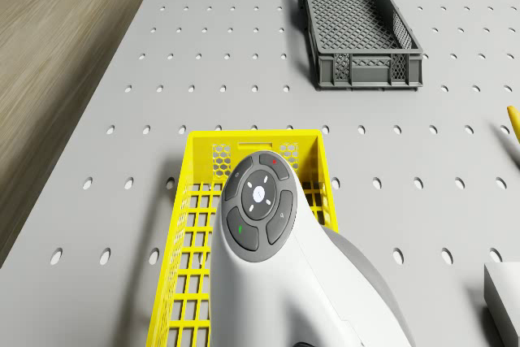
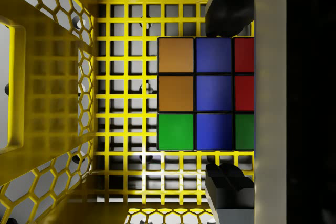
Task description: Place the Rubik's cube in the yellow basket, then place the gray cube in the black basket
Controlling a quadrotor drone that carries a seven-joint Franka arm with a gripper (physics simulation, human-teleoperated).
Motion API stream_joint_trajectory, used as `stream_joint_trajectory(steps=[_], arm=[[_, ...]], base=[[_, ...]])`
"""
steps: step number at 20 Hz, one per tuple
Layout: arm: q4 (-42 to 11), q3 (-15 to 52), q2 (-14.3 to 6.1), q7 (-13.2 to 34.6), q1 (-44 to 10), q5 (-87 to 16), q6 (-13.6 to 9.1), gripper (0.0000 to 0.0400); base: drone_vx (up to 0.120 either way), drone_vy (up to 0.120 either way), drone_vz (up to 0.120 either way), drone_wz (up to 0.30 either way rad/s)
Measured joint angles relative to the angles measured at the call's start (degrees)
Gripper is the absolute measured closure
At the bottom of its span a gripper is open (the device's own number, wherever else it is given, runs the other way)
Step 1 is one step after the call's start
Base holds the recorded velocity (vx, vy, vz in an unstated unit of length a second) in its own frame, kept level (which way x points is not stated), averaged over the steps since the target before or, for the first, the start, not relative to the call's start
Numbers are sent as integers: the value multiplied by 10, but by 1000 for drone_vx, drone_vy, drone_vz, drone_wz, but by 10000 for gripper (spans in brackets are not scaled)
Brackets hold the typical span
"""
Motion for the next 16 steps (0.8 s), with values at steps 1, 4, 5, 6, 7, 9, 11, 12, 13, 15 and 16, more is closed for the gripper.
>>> stream_joint_trajectory(steps=[1, 4, 5, 6, 7, 9, 11, 12, 13, 15, 16], arm=[[-1, 3, 0, 0, 1, 2, -2, 25], [-7, 17, 1, -1, 6, 15, -10, 12], [-10, 24, 1, -2, 8, 21, -13, 9], [-13, 31, 2, -2, 10, 27, -17, 7], [-15, 38, 2, -2, 12, 34, -20, 6], [-21, 55, 2, -3, 15, 49, -27, 3], [-25, 69, 2, -3, 18, 62, -33, 2], [-27, 75, 2, -3, 19, 67, -36, 2], [-28, 80, 2, -3, 20, 72, -38, 1], [-30, 89, 1, -3, 22, 80, -41, 1], [-31, 93, 1, -3, 22, 85, -43, 1]], base=[[0, 0, 0, 0], [0, 0, 0, 0], [0, 0, 0, 0], [0, 0, 0, 0], [0, 0, 0, 0], [0, 0, 0, 0], [0, 0, 0, 0], [0, 0, 0, 0], [0, 0, 0, 0], [0, 0, 0, 0], [0, 0, 40, 0]])
